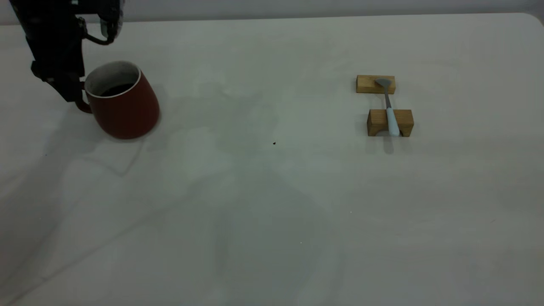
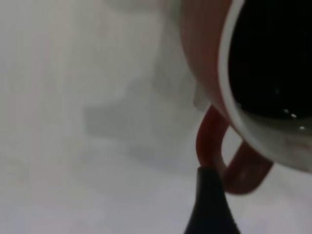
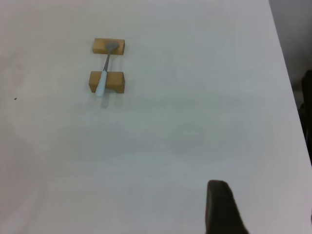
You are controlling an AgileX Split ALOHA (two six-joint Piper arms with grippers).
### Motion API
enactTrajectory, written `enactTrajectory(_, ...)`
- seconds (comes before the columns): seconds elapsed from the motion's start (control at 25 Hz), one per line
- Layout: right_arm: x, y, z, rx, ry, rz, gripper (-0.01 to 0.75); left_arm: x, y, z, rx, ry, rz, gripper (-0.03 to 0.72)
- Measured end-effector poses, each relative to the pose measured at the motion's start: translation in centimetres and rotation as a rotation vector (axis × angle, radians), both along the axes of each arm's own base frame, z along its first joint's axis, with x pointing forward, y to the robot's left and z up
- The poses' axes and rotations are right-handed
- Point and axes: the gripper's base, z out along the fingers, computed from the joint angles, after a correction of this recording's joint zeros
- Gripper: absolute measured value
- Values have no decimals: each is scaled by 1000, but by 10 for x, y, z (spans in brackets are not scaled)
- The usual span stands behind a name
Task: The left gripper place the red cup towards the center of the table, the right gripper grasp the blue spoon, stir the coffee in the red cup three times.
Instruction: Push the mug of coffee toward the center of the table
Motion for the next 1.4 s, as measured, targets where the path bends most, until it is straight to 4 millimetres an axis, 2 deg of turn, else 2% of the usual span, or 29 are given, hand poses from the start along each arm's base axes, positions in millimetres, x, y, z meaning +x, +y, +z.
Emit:
enactTrajectory(0.16,0,0,0,0,0,0,472,1,0,-9,1,8,-8,576)
enactTrajectory(0.28,0,0,0,0,0,0,472,2,0,-14,2,4,-20,525)
enactTrajectory(0.64,0,0,0,-1,0,1,472,0,-3,-14,5,25,-41,212)
enactTrajectory(0.8,0,0,0,-1,0,1,472,0,-11,-14,7,23,-59,212)
enactTrajectory(0.96,0,0,0,0,0,0,472,-1,-28,-14,2,27,-77,212)
enactTrajectory(1.4,0,0,0,0,0,0,472,-15,-102,-15,-9,19,-115,212)
